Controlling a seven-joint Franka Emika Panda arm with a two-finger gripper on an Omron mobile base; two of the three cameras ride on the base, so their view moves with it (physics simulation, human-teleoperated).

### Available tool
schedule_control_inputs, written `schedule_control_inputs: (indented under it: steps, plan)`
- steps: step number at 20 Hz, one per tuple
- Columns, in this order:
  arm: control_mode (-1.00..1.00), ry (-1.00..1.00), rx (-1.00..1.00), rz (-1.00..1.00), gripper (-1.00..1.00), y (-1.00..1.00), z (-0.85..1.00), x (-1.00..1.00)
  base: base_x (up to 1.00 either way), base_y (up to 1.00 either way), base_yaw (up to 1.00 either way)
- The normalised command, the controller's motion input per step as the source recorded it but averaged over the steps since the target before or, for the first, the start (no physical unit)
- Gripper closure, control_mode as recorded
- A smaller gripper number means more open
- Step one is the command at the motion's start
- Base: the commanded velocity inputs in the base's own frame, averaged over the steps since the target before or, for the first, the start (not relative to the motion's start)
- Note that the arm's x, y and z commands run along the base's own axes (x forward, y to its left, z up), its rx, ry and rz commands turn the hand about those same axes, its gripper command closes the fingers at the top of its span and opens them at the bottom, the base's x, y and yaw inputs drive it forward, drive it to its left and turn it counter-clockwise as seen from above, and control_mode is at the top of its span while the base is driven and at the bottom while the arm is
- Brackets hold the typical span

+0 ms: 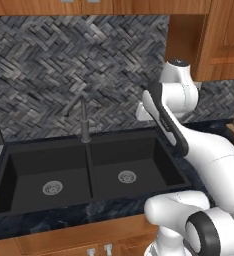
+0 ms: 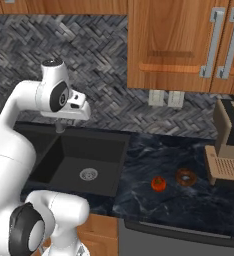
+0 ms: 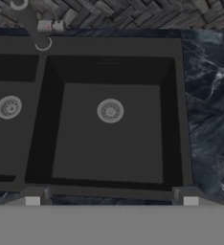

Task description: Turn on the sink faucet. Then move the tomato from the counter to the sink. Turn off the sink. Move the vegetable from the sink to the pot next to the stove. Finally move the pot to the front left burner.

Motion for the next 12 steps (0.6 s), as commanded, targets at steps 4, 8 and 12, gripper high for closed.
schedule_control_inputs:
  steps: [4, 8, 12]
  plan:
    - [-1.0, -0.06, 0.0, 0.02, -1.0, 0.61, -0.36, 0.34, 0.0, 0.0, 0.0]
    - [-1.0, -0.01, 0.0, 0.16, -1.0, 0.01, -0.14, 0.39, 0.0, 0.0, 0.0]
    - [-1.0, 0.0, 0.0, 0.23, -1.0, -0.12, -0.08, 0.42, 0.0, 0.0, 0.0]
